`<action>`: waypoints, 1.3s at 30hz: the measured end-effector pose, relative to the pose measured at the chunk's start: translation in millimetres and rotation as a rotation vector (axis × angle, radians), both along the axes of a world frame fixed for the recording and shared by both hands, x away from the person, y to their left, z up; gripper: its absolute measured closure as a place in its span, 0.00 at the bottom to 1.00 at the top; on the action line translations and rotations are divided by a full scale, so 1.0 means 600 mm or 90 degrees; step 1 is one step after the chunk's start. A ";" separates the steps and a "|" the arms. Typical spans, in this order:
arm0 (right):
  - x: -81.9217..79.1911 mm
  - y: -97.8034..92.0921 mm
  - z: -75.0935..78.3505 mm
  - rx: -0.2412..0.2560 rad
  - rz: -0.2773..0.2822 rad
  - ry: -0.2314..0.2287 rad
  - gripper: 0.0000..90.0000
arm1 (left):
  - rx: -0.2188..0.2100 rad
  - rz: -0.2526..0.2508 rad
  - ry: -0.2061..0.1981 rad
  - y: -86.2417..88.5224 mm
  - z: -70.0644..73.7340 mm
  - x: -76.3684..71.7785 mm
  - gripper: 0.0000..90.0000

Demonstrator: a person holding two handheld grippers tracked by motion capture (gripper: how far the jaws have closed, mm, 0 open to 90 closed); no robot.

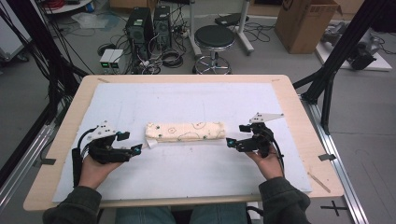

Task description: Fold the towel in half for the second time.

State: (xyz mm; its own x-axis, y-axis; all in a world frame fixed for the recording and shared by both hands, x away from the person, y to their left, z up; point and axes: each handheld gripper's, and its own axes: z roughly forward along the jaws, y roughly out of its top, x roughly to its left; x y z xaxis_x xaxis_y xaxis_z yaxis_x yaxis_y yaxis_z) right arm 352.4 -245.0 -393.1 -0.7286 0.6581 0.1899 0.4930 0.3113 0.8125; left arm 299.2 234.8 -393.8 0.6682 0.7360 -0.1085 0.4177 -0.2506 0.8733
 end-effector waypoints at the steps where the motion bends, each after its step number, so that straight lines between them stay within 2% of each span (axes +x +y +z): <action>1: -0.002 -0.001 -0.001 -0.003 0.001 0.002 0.14 | 0.001 0.000 0.000 0.000 -0.001 -0.001 0.29; 2: -0.003 -0.002 -0.002 -0.003 -0.002 0.001 0.14 | 0.007 -0.002 0.000 0.001 -0.001 -0.002 0.29; 8: -0.013 -0.011 -0.011 -0.007 -0.003 0.003 0.14 | 0.001 -0.003 0.001 0.002 -0.006 -0.012 0.28; 23: -0.038 -0.033 -0.024 -0.010 -0.009 0.005 0.14 | 0.007 0.003 0.008 0.012 -0.021 -0.036 0.28; 39: -0.066 -0.062 -0.033 -0.016 -0.024 0.003 0.14 | 0.014 0.008 -0.001 0.024 -0.025 -0.063 0.27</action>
State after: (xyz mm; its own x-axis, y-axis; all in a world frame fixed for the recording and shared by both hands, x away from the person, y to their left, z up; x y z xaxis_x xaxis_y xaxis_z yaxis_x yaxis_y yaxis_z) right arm 312.9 -282.2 -412.7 -0.7028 0.6893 0.1759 0.5082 0.3134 0.8022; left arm 261.2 248.9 -409.0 0.6591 0.7465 -0.0912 0.4199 -0.2647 0.8681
